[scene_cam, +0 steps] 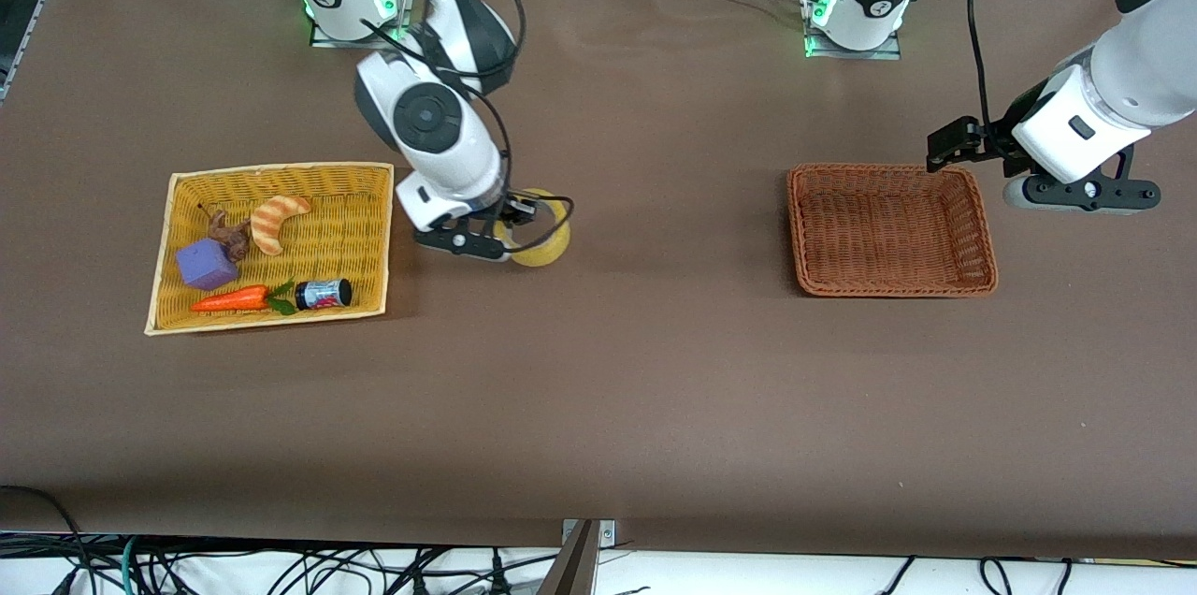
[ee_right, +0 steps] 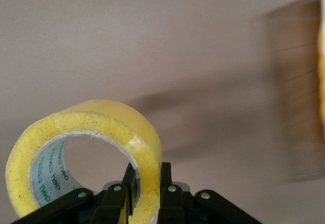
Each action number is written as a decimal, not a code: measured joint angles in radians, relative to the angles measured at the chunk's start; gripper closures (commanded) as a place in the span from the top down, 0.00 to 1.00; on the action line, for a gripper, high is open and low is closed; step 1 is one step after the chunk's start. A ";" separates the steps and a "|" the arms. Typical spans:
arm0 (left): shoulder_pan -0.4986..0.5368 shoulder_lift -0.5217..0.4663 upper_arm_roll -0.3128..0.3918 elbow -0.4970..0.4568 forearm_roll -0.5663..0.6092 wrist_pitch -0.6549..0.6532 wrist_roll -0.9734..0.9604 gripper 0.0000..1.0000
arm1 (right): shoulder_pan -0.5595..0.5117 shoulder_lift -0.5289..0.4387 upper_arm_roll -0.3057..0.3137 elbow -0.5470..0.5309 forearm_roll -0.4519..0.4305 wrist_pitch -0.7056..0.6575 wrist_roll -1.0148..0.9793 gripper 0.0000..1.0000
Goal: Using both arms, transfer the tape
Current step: 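Lift the tape roll with the right gripper and carry it toward the basket, then set the tape on the table with the right gripper while the left gripper approaches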
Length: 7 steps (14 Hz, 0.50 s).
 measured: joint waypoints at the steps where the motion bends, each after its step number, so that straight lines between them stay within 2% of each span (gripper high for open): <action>1: 0.001 0.000 0.000 0.000 0.000 0.000 0.000 1.00 | 0.010 0.033 0.000 0.028 0.000 0.004 0.014 0.01; 3: 0.001 0.002 0.000 0.000 0.000 -0.003 0.000 1.00 | 0.030 0.089 -0.001 0.070 0.000 0.017 0.025 0.01; 7: 0.000 0.009 0.000 -0.007 0.000 -0.013 0.000 1.00 | 0.078 0.177 -0.001 0.084 0.000 0.100 0.062 0.01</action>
